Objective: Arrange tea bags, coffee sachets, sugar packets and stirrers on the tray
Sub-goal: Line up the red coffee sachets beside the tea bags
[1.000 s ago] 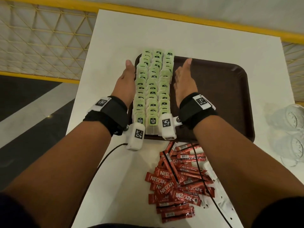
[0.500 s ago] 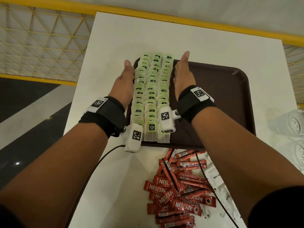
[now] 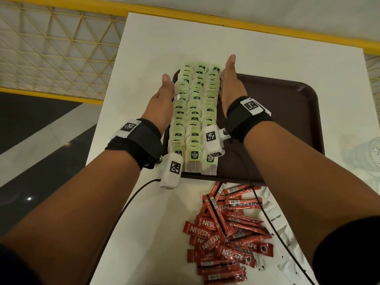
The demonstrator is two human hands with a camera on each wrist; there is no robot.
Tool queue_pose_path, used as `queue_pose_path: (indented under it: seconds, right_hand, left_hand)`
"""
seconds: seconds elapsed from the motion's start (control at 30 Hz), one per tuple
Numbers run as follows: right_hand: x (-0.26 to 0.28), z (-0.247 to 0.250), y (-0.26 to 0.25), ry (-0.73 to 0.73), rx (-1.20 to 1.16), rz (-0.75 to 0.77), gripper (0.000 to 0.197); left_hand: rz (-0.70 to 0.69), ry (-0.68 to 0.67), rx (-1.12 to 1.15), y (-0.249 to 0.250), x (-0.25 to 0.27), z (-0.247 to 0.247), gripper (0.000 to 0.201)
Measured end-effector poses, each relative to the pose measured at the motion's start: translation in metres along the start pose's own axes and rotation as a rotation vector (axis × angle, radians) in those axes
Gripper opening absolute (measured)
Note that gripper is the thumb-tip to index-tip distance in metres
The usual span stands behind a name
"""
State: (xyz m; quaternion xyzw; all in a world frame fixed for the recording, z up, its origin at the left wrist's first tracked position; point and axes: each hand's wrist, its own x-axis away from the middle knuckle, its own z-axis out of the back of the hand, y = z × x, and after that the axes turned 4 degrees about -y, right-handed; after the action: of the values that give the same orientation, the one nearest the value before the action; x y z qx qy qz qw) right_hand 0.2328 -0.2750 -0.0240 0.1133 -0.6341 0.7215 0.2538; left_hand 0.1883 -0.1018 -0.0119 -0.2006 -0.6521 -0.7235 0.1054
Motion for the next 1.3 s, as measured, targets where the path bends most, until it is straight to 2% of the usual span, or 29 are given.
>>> queue_pose_path:
  seconds: [0.07,0.17,0.27,0.33,0.4,0.53,0.57,0.67,0.73,0.83,0.93,1.0,1.13,1.3]
  right_hand:
    - [0.003,-0.001,-0.003,-0.029,-0.014,0.011,0.119]
    - [0.002,0.006,0.006,-0.026,-0.058,0.016,0.129]
    - [0.012,0.023,0.007,-0.044,-0.067,-0.003,0.132]
    - [0.021,0.034,0.007,-0.027,-0.054,0.005,0.129]
    - [0.036,0.045,0.005,-0.019,-0.013,0.062,0.111]
    - [0.099,0.07,0.006,-0.106,0.286,0.222,0.042]
    - [0.119,0.078,0.01,-0.138,0.379,0.255,0.033]
    - [0.178,0.099,0.03,-0.24,0.649,0.318,0.024]
    - [0.205,0.111,0.047,-0.332,0.762,0.274,0.019]
    - [0.234,0.126,0.077,-0.42,0.903,0.188,0.025]
    - [0.25,0.132,0.109,-0.482,1.134,0.16,0.051]
    - [0.254,0.131,0.128,-0.488,1.262,0.18,0.06]
    - [0.256,0.124,0.142,-0.413,1.348,0.257,0.049]
    - [0.258,0.115,0.146,-0.367,1.423,0.312,0.027]
  left_hand:
    - [0.007,0.003,-0.012,-0.001,0.002,0.001,0.063]
    - [0.015,0.023,-0.012,0.004,0.006,0.0,0.047]
    - [-0.018,0.025,-0.02,0.008,0.016,0.0,0.064]
    - [-0.061,-0.001,0.003,0.015,0.023,-0.005,0.065]
    - [-0.111,-0.038,-0.026,0.024,0.032,-0.014,0.057]
    - [-0.206,-0.132,-0.206,0.035,0.064,-0.036,0.036]
    - [-0.227,-0.175,-0.272,0.033,0.074,-0.041,0.031]
    - [-0.286,-0.345,-0.517,0.017,0.109,-0.051,0.026]
    - [-0.325,-0.435,-0.663,-0.001,0.128,-0.055,0.023]
    - [-0.313,-0.537,-0.785,-0.029,0.151,-0.057,0.017]
    - [-0.331,-0.6,-0.94,-0.05,0.164,-0.059,0.016]
    - [-0.352,-0.634,-1.047,-0.06,0.17,-0.061,0.021]
    - [-0.366,-0.641,-1.193,-0.071,0.177,-0.067,0.032]
    - [-0.39,-0.571,-1.364,-0.073,0.183,-0.074,0.027]
